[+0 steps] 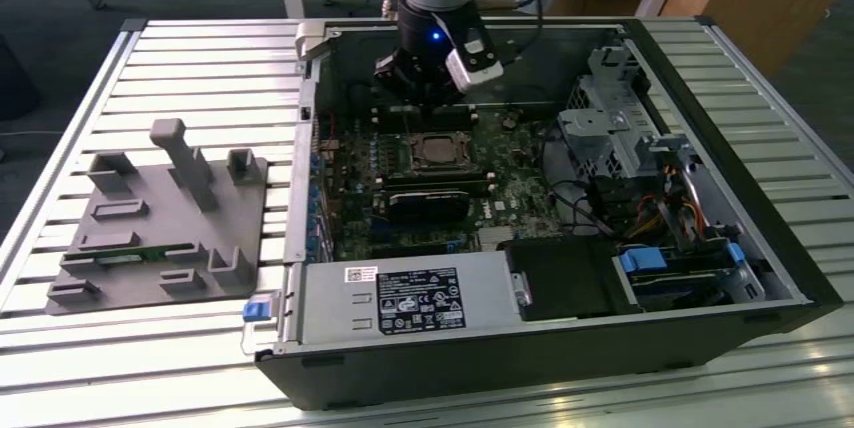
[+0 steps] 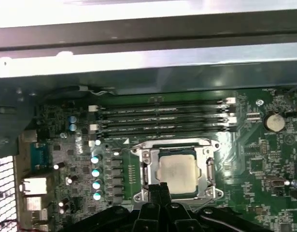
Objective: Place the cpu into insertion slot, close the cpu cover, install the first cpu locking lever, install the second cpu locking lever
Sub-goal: 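Install the first cpu locking lever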
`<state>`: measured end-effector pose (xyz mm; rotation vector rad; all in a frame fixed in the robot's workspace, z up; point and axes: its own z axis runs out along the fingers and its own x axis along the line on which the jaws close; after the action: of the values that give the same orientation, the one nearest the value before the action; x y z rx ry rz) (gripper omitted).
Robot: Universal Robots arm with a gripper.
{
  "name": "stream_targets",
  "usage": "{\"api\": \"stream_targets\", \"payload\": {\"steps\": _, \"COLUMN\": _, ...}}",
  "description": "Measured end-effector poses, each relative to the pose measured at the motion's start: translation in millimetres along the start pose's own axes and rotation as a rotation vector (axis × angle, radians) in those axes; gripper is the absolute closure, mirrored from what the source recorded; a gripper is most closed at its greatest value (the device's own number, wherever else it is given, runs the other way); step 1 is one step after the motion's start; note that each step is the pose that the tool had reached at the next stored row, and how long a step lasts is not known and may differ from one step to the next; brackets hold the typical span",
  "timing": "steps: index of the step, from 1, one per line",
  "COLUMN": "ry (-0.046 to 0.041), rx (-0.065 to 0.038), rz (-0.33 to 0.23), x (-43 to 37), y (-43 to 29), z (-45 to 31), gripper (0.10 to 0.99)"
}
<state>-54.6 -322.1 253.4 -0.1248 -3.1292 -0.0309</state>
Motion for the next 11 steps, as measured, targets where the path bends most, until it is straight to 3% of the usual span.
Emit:
{"api": "stream_targets", "payload": {"steps": 4, "ry": -0.0033, "rx": -0.001, "rz": 0.000, "x": 11.7, "y": -0.9, "z": 0.2, "gripper": 0.980}}
{"api": "stream_targets", "payload": {"steps": 8, "ry": -0.0123, "rx": -0.002, "rz": 0.000, "x": 26.0, "y": -2.1, "z": 0.4, "gripper": 0.980}}
{"api": "stream_targets", "payload": {"steps": 11, "ry": -0.0137, "rx": -0.002, "rz": 0.000, "x": 31.1, "y": -2.1, "z": 0.6, "gripper": 0.980}}
